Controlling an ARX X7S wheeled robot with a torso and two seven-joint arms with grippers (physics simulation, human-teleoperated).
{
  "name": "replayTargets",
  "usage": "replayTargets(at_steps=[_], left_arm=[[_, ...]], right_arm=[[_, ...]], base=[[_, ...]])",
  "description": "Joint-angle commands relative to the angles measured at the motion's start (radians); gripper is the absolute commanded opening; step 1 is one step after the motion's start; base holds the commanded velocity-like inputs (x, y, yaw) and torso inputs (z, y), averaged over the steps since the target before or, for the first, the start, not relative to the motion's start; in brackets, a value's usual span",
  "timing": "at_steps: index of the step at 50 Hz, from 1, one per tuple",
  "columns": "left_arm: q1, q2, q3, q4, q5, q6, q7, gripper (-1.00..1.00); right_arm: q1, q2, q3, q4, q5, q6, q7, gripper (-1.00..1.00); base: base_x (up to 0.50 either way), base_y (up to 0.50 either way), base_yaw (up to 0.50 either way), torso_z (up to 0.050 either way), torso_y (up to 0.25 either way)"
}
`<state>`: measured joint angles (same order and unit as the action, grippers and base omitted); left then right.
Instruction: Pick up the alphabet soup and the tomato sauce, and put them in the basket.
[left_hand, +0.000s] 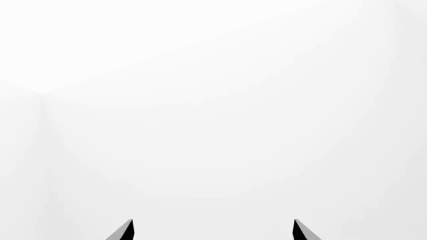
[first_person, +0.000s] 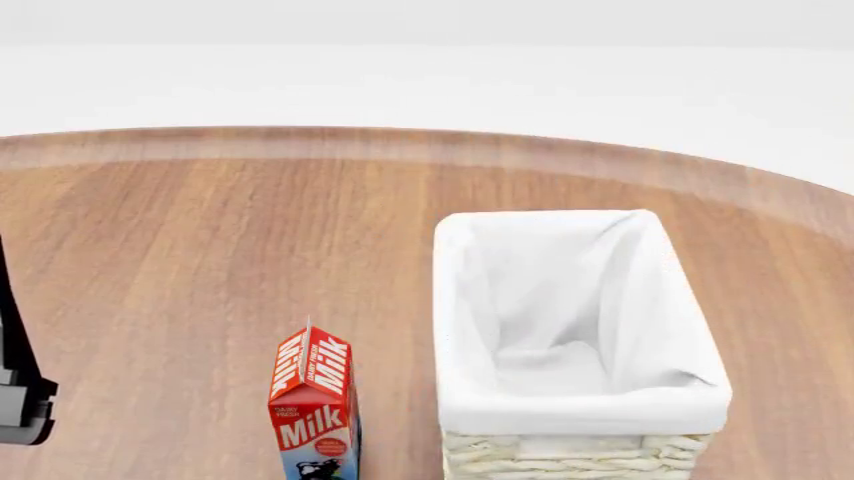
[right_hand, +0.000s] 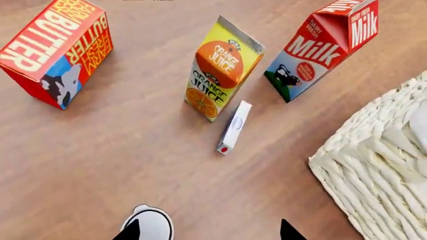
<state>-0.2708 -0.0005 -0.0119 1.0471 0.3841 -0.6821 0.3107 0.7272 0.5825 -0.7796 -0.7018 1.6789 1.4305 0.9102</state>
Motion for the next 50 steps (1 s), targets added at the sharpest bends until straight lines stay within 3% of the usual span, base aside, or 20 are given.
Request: replayTargets(at_steps=[1, 7, 10, 12, 18, 24, 25, 29, 31, 34, 43, 46, 50], left_arm=[[0.011, 0.000, -0.011, 0.000, -0.011, 0.013, -0.004, 1.00], [0.012, 0.000, -0.010, 0.000, -0.011, 0.013, -0.005, 1.00], [0.009, 0.000, -0.011, 0.000, -0.011, 0.009, -0.004, 1.00], [0.008, 0.000, -0.009, 0.000, -0.010, 0.009, -0.003, 1.00], [0.013, 0.000, -0.012, 0.000, -0.011, 0.013, -0.003, 1.00], [0.016, 0.000, -0.014, 0.000, -0.014, 0.016, -0.004, 1.00], [0.014, 0.000, -0.015, 0.000, -0.015, 0.015, -0.004, 1.00], [0.012, 0.000, -0.016, 0.000, -0.014, 0.014, -0.002, 1.00], [0.011, 0.000, -0.018, 0.000, -0.016, 0.013, -0.002, 1.00], [0.012, 0.000, -0.015, 0.000, -0.013, 0.013, -0.001, 1.00], [0.010, 0.000, -0.016, 0.000, -0.012, 0.013, 0.000, 1.00], [0.014, 0.000, -0.017, 0.000, -0.016, 0.015, -0.003, 1.00], [0.014, 0.000, -0.017, 0.000, -0.017, 0.017, -0.004, 1.00]], right_arm=[[-0.058, -0.026, -0.021, 0.010, -0.076, -0.052, 0.057, 1.00], [-0.106, -0.035, -0.032, 0.012, -0.164, -0.084, 0.040, 1.00], [-0.083, -0.042, -0.031, 0.017, -0.083, -0.086, 0.105, 1.00], [-0.120, -0.042, -0.049, 0.012, -0.178, -0.103, 0.039, 1.00], [-0.134, -0.049, -0.102, -0.013, -0.197, -0.082, -0.010, 1.00], [-0.106, -0.061, -0.134, -0.046, -0.103, -0.049, 0.066, 1.00], [-0.128, -0.058, -0.159, -0.054, -0.207, -0.058, -0.001, 1.00], [-0.128, -0.054, -0.169, -0.056, -0.235, -0.064, -0.025, 1.00], [-0.100, -0.057, -0.160, -0.054, -0.145, -0.054, 0.037, 1.00], [-0.097, -0.059, -0.168, -0.052, -0.153, -0.053, 0.029, 1.00], [-0.105, -0.061, -0.222, -0.071, -0.273, -0.054, -0.047, 1.00], [-0.122, -0.048, -0.280, -0.077, -0.405, -0.086, -0.129, 1.00], [-0.106, -0.052, -0.292, -0.088, -0.409, -0.081, -0.122, 1.00]], base=[[0.00, 0.00, 0.00, 0.000, 0.000], [0.00, 0.00, 0.00, 0.000, 0.000], [0.00, 0.00, 0.00, 0.000, 0.000], [0.00, 0.00, 0.00, 0.000, 0.000], [0.00, 0.00, 0.00, 0.000, 0.000], [0.00, 0.00, 0.00, 0.000, 0.000], [0.00, 0.00, 0.00, 0.000, 0.000], [0.00, 0.00, 0.00, 0.000, 0.000], [0.00, 0.00, 0.00, 0.000, 0.000], [0.00, 0.00, 0.00, 0.000, 0.000], [0.00, 0.00, 0.00, 0.000, 0.000], [0.00, 0.00, 0.00, 0.000, 0.000], [0.00, 0.00, 0.00, 0.000, 0.000]])
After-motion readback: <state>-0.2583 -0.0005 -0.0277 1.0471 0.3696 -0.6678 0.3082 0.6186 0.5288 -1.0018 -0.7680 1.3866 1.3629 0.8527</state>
